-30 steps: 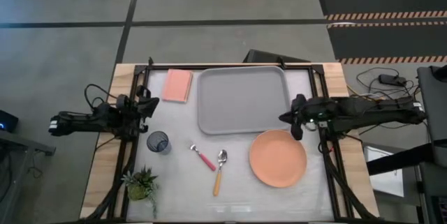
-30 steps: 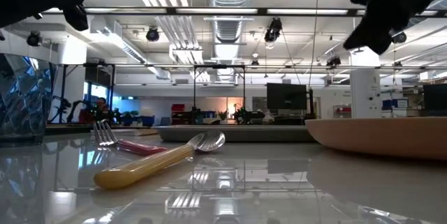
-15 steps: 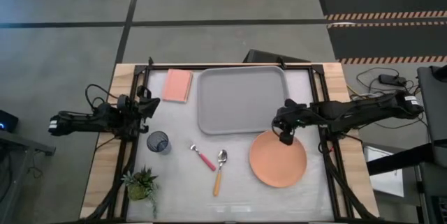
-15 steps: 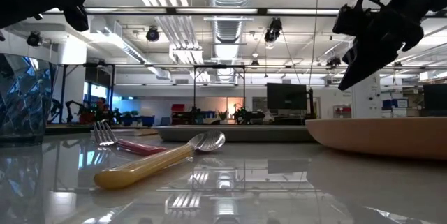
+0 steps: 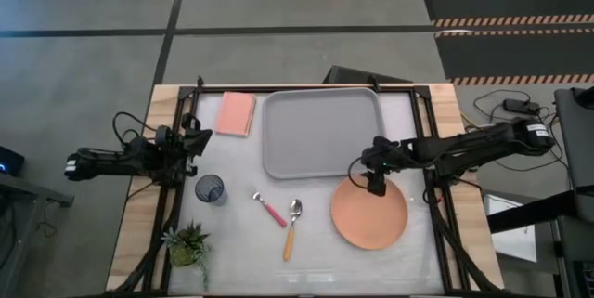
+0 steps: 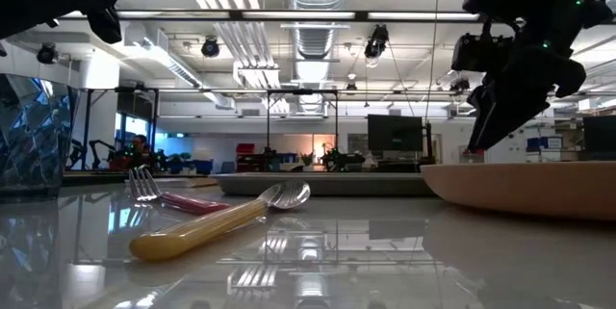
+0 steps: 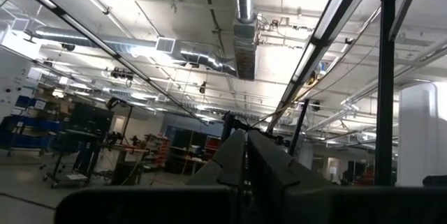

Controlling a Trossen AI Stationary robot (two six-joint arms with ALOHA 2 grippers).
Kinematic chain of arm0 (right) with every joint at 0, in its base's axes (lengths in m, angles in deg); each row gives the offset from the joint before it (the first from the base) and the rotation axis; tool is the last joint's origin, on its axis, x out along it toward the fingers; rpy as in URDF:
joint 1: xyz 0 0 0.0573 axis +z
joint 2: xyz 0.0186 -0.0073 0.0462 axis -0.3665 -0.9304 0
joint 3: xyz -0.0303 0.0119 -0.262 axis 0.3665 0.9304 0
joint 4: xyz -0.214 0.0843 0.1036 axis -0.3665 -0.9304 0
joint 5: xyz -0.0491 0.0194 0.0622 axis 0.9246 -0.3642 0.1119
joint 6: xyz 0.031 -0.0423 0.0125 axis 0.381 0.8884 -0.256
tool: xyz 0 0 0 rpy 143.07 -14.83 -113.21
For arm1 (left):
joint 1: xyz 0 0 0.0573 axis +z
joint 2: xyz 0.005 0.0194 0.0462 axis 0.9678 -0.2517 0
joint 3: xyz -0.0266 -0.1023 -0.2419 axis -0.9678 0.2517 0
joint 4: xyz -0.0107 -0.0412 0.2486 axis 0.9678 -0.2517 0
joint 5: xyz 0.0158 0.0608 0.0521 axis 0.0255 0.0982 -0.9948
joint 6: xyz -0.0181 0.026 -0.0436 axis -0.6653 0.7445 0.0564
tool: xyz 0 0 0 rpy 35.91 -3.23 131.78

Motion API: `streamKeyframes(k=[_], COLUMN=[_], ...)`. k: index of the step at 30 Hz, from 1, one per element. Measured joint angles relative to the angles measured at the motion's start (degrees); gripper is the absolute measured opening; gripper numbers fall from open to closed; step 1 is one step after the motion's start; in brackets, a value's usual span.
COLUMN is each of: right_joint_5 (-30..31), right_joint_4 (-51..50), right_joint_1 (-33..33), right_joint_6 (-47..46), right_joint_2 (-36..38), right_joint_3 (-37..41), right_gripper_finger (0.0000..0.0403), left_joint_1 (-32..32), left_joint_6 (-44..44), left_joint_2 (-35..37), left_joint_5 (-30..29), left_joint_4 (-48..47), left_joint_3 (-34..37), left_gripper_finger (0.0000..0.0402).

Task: Pick and place plate/cup/fork/spoon on tray
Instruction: Put the orange plate on the gray tray

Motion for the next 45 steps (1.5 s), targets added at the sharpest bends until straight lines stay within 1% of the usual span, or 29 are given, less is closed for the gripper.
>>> streamKeyframes(k=[10, 16, 20, 27, 29, 38, 45], right_joint_5=[-0.2, -0.9, -1.5, -2.0, -2.2, -3.3, -4.0], right_joint_4=[0.0, 0.3, 0.4, 0.4, 0.5, -0.7, -1.5], right_joint_1=[0.0, 0.0, 0.0, 0.0, 0.0, 0.0, 0.0], right_joint_6=[1.0, 1.2, 1.1, 1.3, 1.4, 1.1, -0.1], right_joint_2=[-6.7, -8.5, -8.5, -7.2, -6.8, -4.0, 1.1], right_joint_3=[0.0, 0.0, 0.0, 0.0, 0.0, 0.0, 0.0], right_gripper_finger=[0.0157, 0.0133, 0.0103, 0.0027, 0.0015, 0.0012, 0.0011], left_joint_1=[0.0, 0.0, 0.0, 0.0, 0.0, 0.0, 0.0], left_joint_6=[0.1, 0.1, 0.1, 0.1, 0.1, 0.1, 0.1], left_joint_2=[0.0, 0.0, 0.0, 0.0, 0.0, 0.0, 0.0], left_joint_5=[-0.4, -0.4, -0.4, -0.4, -0.4, -0.4, -0.4], left_joint_4=[0.1, 0.1, 0.0, 0.1, 0.1, 0.0, 0.1], left_joint_3=[0.0, 0.0, 0.0, 0.0, 0.0, 0.0, 0.0], left_gripper_finger=[0.0000, 0.0000, 0.0000, 0.0000, 0.0000, 0.0000, 0.0000])
